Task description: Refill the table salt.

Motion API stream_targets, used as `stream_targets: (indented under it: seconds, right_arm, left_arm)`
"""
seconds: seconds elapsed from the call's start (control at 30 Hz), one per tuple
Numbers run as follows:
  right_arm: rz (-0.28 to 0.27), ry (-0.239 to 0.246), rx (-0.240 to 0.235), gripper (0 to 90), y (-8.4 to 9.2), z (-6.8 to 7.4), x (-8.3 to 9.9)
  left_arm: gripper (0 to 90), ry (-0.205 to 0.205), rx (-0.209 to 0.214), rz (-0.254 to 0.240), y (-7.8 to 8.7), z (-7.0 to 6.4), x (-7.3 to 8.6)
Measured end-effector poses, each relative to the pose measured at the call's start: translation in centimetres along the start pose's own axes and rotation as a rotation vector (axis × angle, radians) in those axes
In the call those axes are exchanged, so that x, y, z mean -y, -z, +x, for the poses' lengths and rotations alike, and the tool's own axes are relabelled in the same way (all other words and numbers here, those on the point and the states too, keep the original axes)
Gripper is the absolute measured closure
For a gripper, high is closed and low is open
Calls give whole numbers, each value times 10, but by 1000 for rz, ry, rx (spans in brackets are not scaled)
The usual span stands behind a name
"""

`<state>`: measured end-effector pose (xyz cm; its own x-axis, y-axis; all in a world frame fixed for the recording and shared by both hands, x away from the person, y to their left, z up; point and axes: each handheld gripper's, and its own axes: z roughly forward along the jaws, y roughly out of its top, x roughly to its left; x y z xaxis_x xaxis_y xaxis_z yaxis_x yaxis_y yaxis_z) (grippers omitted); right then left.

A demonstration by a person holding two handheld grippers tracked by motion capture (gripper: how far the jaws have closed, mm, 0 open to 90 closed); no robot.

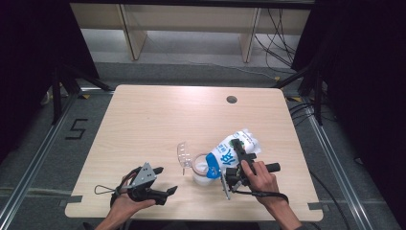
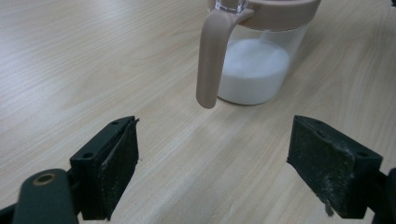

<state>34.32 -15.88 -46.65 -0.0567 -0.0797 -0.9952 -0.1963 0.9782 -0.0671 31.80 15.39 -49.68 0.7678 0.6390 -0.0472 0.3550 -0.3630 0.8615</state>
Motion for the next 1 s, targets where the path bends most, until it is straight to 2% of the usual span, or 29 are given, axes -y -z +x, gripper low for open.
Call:
stream_targets:
  seconds: [0.23, 0.3, 0.37, 0.4, 0.5, 0.53, 0.63, 0.7, 0.77, 1.0]
  right_arm:
    - [-1, 4, 0, 733, 0, 0, 0]
    - [38, -15, -24, 733, 2, 0, 0]
    - [20, -4, -14, 734, 1, 0, 0]
    - [31, -17, -19, 734, 2, 1, 0]
    - [10, -15, -1, 735, 0, 1, 0]
    - [2, 3, 0, 735, 0, 0, 0]
    - [36, -16, -21, 735, 2, 1, 0]
    - [8, -14, -3, 735, 0, 1, 0]
    - [2, 2, -1, 736, 0, 0, 0]
    - [13, -18, -10, 736, 1, 1, 0]
  left_arm:
    - [158, 2, 0, -1, 0, 0, 0]
    - [158, 3, 0, 0, 0, 0, 0]
    - [158, 3, 0, -1, 0, 0, 0]
    - [158, 2, 1, -1, 0, 0, 0]
    - [158, 3, 0, -1, 0, 0, 0]
    - [158, 3, 0, -1, 0, 0, 0]
    - [158, 3, 0, -1, 0, 0, 0]
    - [158, 3, 0, -1, 0, 0, 0]
    - [158, 3, -1, -1, 0, 0, 0]
    - [158, 3, 0, -1, 0, 0, 0]
